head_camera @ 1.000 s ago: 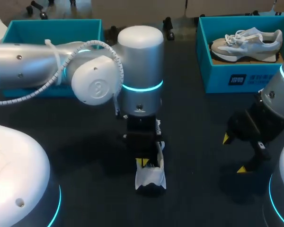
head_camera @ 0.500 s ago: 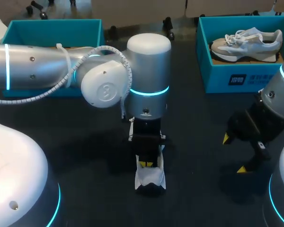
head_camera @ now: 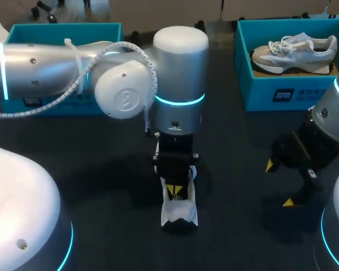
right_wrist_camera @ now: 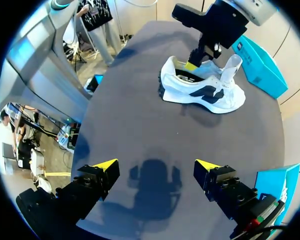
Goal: Take the shoe out of the shoebox, open the shoe tongue, remove and reinsert the insole, then place the shoe into the shoebox
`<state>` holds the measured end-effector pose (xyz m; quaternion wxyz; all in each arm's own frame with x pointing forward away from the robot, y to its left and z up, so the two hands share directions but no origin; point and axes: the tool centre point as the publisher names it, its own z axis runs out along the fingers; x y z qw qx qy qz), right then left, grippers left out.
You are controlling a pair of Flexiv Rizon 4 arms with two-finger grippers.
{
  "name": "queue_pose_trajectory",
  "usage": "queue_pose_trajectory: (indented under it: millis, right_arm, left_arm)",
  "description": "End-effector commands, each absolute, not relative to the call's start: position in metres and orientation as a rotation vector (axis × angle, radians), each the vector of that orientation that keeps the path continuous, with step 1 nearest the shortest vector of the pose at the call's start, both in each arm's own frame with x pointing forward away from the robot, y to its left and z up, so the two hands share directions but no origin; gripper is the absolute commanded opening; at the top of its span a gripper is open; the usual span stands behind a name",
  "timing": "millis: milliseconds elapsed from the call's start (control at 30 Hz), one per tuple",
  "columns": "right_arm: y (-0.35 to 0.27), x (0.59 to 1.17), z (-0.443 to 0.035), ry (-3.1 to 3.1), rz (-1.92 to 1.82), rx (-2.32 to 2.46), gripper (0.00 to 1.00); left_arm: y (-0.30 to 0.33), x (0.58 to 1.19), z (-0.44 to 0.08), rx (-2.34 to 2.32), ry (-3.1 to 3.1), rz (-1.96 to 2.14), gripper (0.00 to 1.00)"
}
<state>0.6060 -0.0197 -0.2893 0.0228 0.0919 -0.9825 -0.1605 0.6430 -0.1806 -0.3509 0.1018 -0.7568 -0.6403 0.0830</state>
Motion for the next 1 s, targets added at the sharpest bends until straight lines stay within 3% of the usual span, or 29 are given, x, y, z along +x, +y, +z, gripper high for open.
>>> queue_pose_trajectory:
  millis: [33,767,1000]
  right_arm:
    - [-0.02,0.605,-0.291,-3.046,-0.498,0.286,1.0]
    - [-0.02,0.605,-0.291,-3.046,-0.498,0.286,1.0]
    - [-0.02,0.605,-0.291,-3.046,-0.498,0.286,1.0]
  left_arm:
    - [-0.182,0.642,-0.356,-2.232,-1.865,0.204,0.0]
    - [-0.171,0.638,-0.405,-2.208,-1.935,0.213,0.0]
    - [-0.175,0.642,-0.389,-2.23,-1.982,0.248,0.0]
